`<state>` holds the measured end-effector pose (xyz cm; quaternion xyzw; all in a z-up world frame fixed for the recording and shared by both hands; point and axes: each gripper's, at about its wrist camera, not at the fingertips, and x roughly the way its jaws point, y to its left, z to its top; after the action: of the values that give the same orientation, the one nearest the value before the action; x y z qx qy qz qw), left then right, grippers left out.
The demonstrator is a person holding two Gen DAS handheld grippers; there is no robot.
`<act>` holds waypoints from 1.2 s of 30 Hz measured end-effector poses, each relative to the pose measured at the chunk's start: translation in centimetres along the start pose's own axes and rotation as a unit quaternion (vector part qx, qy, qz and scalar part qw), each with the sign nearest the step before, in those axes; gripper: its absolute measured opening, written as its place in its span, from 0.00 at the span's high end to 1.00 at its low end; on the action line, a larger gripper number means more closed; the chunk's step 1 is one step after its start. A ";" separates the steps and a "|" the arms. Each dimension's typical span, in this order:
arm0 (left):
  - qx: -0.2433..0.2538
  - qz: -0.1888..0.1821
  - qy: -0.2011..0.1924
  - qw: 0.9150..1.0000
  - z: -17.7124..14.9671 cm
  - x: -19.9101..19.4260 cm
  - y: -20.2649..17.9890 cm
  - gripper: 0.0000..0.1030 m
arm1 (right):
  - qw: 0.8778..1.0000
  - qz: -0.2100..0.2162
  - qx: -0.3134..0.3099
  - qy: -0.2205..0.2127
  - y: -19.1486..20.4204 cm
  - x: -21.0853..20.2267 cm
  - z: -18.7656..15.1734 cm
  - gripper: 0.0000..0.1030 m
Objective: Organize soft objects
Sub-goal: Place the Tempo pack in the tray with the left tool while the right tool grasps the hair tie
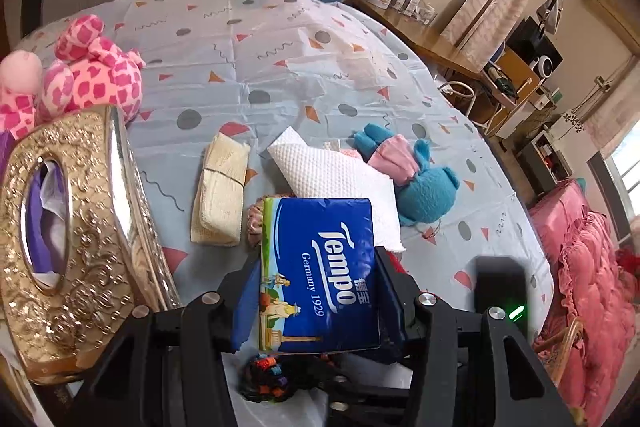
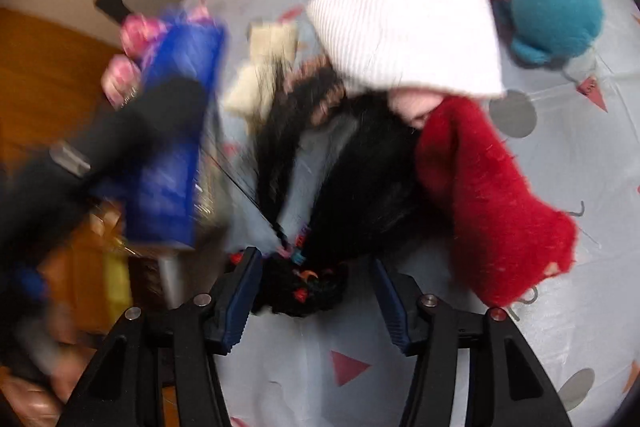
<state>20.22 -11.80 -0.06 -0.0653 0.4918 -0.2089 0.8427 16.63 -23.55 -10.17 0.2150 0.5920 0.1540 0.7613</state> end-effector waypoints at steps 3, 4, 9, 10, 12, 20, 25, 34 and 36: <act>0.001 -0.001 -0.010 1.000 0.5 -0.8 0.1 0.49 | 0.999 -0.007 -0.029 -0.014 0.8 -0.3 -0.2 0.68; 0.000 0.000 -0.014 1.000 0.6 -1.1 0.2 0.49 | 0.999 -0.013 -0.028 -0.015 0.7 -0.3 -0.2 0.68; -0.001 0.014 -0.036 0.999 2.2 -2.2 1.2 0.49 | 0.999 -0.023 -0.041 -0.018 0.8 -0.3 -0.2 0.69; 0.000 0.017 -0.039 0.999 2.5 -2.3 1.3 0.49 | 0.999 -0.024 -0.042 -0.018 0.9 -0.3 -0.2 0.68; -0.002 0.029 -0.048 0.998 3.1 -2.5 1.9 0.49 | 0.999 -0.022 -0.042 -0.017 0.8 0.1 0.1 0.67; -0.043 0.068 -0.093 0.992 4.4 -6.1 7.4 0.49 | 0.998 -0.028 -0.049 -0.019 0.5 0.0 -0.1 0.62; -0.092 0.113 -0.114 0.983 3.4 -9.0 13.5 0.49 | 0.998 -0.036 -0.055 -0.026 0.4 -0.2 -0.1 0.62; -0.128 0.137 -0.127 0.974 -2.8 -13.5 19.2 0.49 | 0.995 -0.054 -0.076 -0.041 1.1 -0.3 -0.2 0.60; -0.127 0.135 -0.124 0.975 -4.8 -14.1 19.4 0.49 | 0.994 -0.060 -0.084 -0.045 1.3 -0.3 -0.3 0.60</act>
<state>15.64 12.07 2.70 -0.1302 0.4101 -0.0193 0.9025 16.27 -22.58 -9.33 0.1212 0.5541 0.1468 0.8104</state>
